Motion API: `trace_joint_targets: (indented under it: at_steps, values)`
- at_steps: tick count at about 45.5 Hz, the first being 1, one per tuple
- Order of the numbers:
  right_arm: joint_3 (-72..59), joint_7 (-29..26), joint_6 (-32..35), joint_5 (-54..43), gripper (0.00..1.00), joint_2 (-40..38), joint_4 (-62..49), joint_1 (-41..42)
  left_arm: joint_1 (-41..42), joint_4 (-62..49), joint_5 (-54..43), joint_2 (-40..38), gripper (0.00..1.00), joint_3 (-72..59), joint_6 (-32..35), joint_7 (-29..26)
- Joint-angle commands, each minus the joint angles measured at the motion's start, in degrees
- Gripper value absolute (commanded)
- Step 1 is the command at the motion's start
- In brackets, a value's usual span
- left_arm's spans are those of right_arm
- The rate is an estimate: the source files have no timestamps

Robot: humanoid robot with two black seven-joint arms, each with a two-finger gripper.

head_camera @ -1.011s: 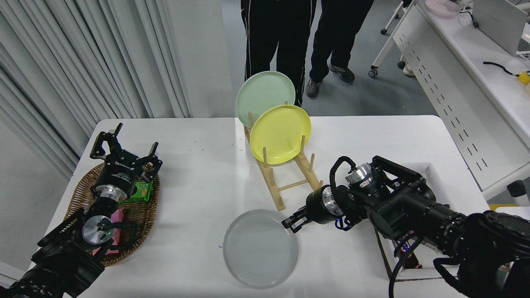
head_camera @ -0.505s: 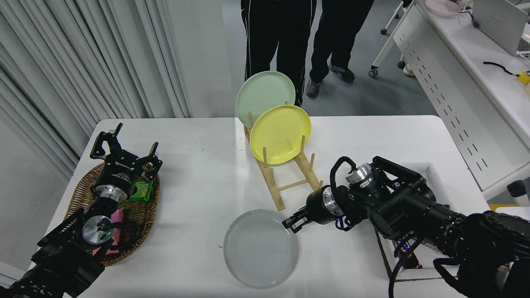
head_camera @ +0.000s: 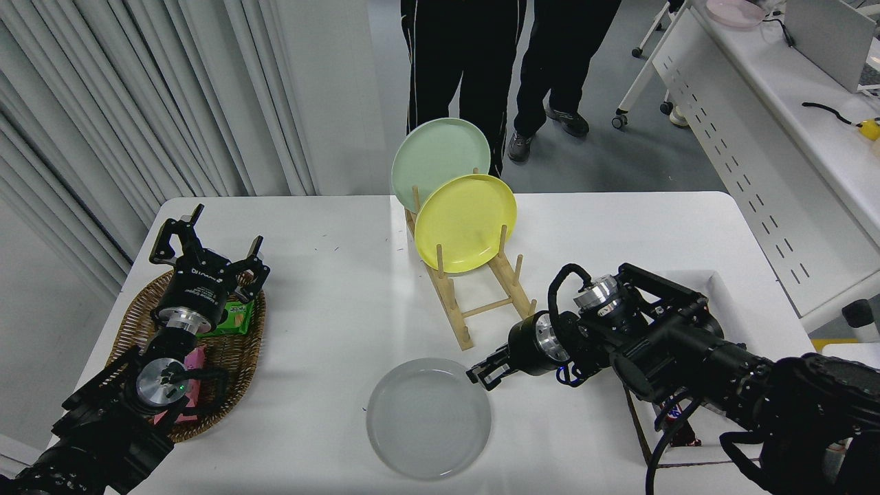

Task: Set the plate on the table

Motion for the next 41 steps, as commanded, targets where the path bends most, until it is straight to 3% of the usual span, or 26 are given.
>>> trace_joint_targets:
  at_steps: [1,3,16,29,41]
  values:
    - [-0.08,0.0,0.49,0.13,0.91,0.0,0.71,0.21,0.0,0.04,0.0,0.0,1.0,-0.04,0.0,0.0]
    - [-0.08,-0.09,0.49,0.13,0.99,0.0,1.06,0.39,0.0,0.04,0.0,0.0,1.0,0.04,0.0,0.0]
    - [-0.17,-0.35,1.19,1.88,0.99,0.0,12.92,1.27,0.0,0.04,0.0,0.0,1.0,0.04,0.0,0.0]
    - [-2.54,-0.35,11.38,2.59,0.99,-4.92,22.68,2.67,0.0,0.04,0.0,0.0,1.0,-0.04,0.0,0.0]
    - [-1.84,-0.27,18.77,4.6,0.99,-15.55,33.49,9.87,0.0,-0.04,0.0,0.0,1.0,-0.04,0.0,0.0]
